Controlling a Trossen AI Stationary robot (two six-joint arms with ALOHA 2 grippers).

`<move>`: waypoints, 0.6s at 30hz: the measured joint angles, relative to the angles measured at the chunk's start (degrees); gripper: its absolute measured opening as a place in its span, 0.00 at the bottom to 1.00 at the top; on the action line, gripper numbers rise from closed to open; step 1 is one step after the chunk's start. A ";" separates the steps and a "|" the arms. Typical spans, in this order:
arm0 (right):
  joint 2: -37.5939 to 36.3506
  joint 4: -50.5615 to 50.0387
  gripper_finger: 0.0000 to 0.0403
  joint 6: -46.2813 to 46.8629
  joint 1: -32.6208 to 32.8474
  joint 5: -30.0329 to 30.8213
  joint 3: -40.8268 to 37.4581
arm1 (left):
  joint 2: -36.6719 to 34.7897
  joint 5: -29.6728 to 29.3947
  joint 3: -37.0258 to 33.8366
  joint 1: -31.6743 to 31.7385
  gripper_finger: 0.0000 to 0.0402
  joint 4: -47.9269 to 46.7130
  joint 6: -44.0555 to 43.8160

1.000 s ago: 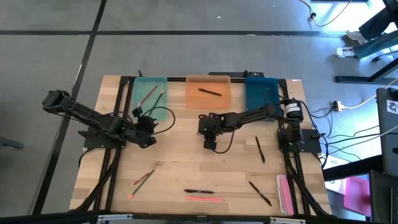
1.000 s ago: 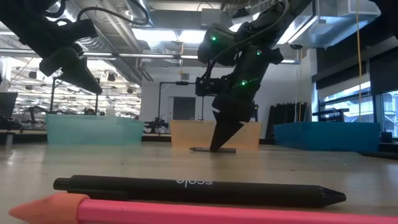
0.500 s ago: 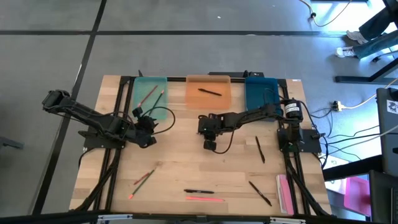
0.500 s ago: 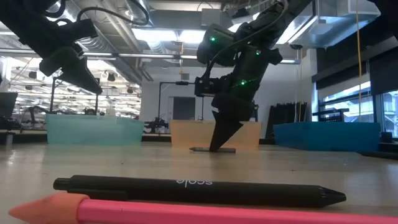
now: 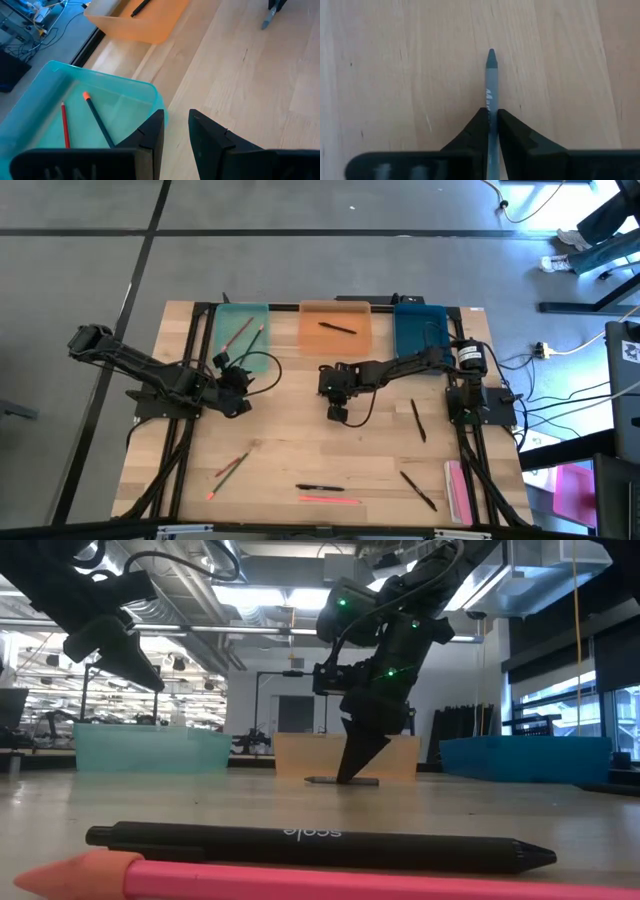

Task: Sort crayons/erasers/pens/pencils in bins
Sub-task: Put the gray crayon into the blue bin

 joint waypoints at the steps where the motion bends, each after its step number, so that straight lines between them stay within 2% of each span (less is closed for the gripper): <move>1: 0.00 0.06 0.10 0.00 0.11 0.03 -0.04 | 0.00 0.00 0.00 0.00 0.20 0.00 0.00; 12: -2.13 -0.73 0.10 -0.02 0.25 0.33 -0.45 | 0.02 0.00 0.00 0.00 0.20 0.04 -0.02; 18: -6.27 -3.33 0.10 0.41 0.27 4.52 -0.33 | 0.02 0.00 0.00 0.00 0.20 0.31 -0.02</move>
